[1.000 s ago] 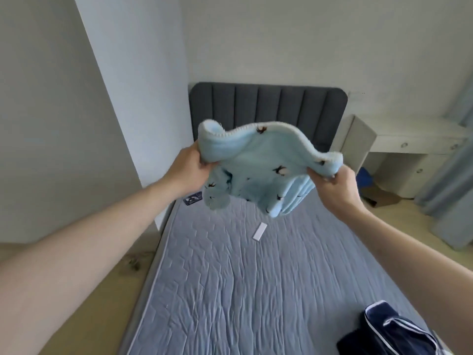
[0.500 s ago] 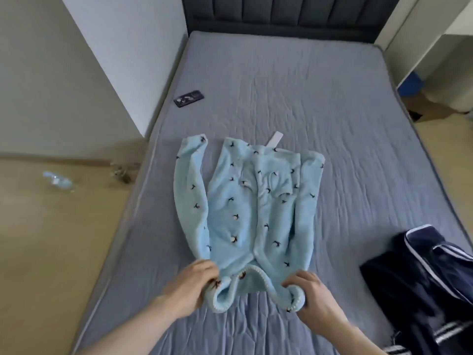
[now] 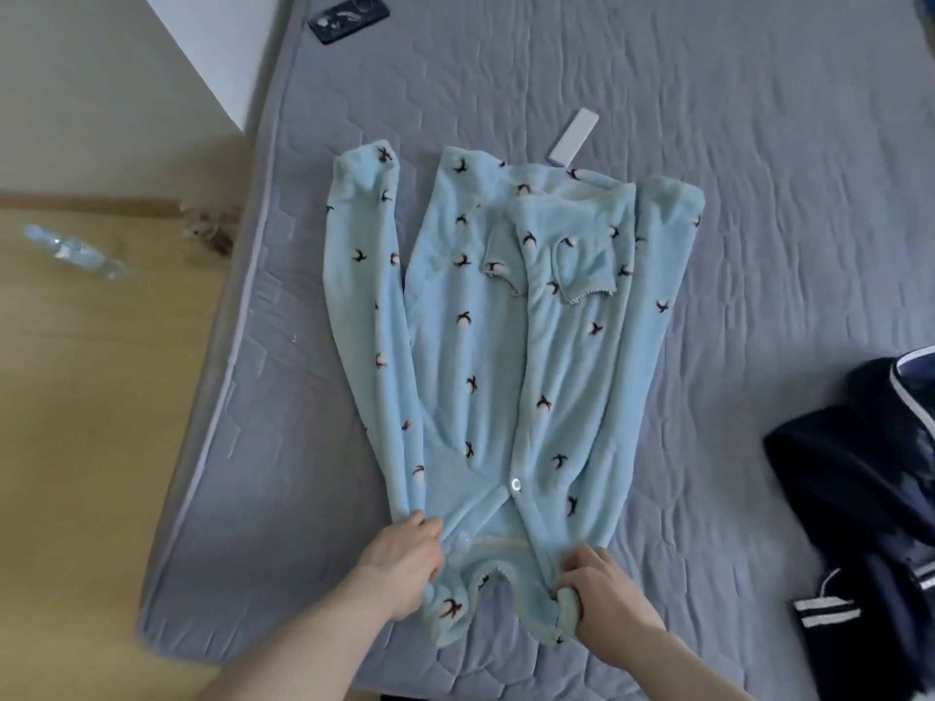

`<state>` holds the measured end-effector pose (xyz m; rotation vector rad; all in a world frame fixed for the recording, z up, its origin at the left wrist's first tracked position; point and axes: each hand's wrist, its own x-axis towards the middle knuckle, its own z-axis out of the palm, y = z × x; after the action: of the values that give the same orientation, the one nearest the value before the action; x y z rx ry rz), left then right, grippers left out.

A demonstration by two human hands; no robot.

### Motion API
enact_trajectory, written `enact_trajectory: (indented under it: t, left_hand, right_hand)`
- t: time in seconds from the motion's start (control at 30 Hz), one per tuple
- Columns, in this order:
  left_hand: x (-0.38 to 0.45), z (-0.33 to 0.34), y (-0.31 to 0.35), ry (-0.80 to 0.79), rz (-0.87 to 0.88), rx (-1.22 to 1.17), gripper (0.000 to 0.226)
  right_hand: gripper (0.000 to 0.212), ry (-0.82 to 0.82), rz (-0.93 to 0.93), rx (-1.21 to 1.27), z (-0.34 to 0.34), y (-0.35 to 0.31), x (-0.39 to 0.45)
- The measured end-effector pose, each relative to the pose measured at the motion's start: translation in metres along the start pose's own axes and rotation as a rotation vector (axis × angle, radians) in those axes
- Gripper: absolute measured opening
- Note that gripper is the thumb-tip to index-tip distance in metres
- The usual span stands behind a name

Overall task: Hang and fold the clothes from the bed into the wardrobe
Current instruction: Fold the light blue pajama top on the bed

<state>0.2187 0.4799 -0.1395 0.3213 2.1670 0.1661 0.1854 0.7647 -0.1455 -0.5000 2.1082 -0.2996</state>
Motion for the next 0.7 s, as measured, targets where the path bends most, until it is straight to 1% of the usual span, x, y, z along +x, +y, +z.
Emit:
enact_trajectory:
  t: [0.1,0.17,0.27,0.33,0.4,0.47,0.53,0.57,0.6,0.67,0.7]
  left_hand:
    - [0.000,0.011,0.013,-0.100,-0.001,0.034,0.031]
    - [-0.001,0.024,0.018,-0.161,-0.024,0.013,0.034]
    - [0.002,0.041,0.021,-0.185,-0.048,-0.003,0.033]
    - [0.005,0.044,0.018,-0.204,-0.046,-0.017,0.031]
    - [0.010,0.042,0.014,-0.257,-0.034,-0.060,0.030]
    - [0.013,0.032,0.007,-0.305,-0.026,-0.109,0.023]
    - [0.019,0.015,-0.004,-0.309,-0.059,-0.191,0.020]
    - [0.024,0.005,-0.013,-0.249,-0.094,-0.259,0.019]
    - [0.030,-0.007,-0.025,-0.123,-0.146,-0.341,0.015]
    - [0.043,-0.034,-0.053,0.251,-0.305,-0.522,0.008]
    - [0.050,-0.048,-0.069,0.436,-0.408,-0.610,0.010]
  right_hand:
    - [0.031,-0.093,0.010,-0.058,0.012,0.000,-0.008]
    - [0.034,-0.151,0.025,-0.071,0.022,0.000,-0.013]
    - [0.048,-0.218,0.044,-0.057,0.031,0.003,-0.015]
    - [0.054,-0.272,0.053,-0.071,0.033,0.005,-0.011]
    - [0.054,-0.369,0.074,-0.126,0.029,0.003,-0.002]
    - [0.050,-0.476,0.118,-0.157,0.018,-0.003,0.011]
    - [0.049,-0.526,0.136,-0.178,0.000,-0.010,0.027]
    - [0.050,-0.506,0.142,-0.168,-0.011,-0.014,0.036]
    - [0.052,-0.447,0.151,-0.138,-0.024,-0.018,0.046]
    - [0.053,-0.235,0.157,-0.031,-0.047,-0.026,0.066]
    - [0.053,-0.115,0.145,0.026,-0.056,-0.030,0.076]
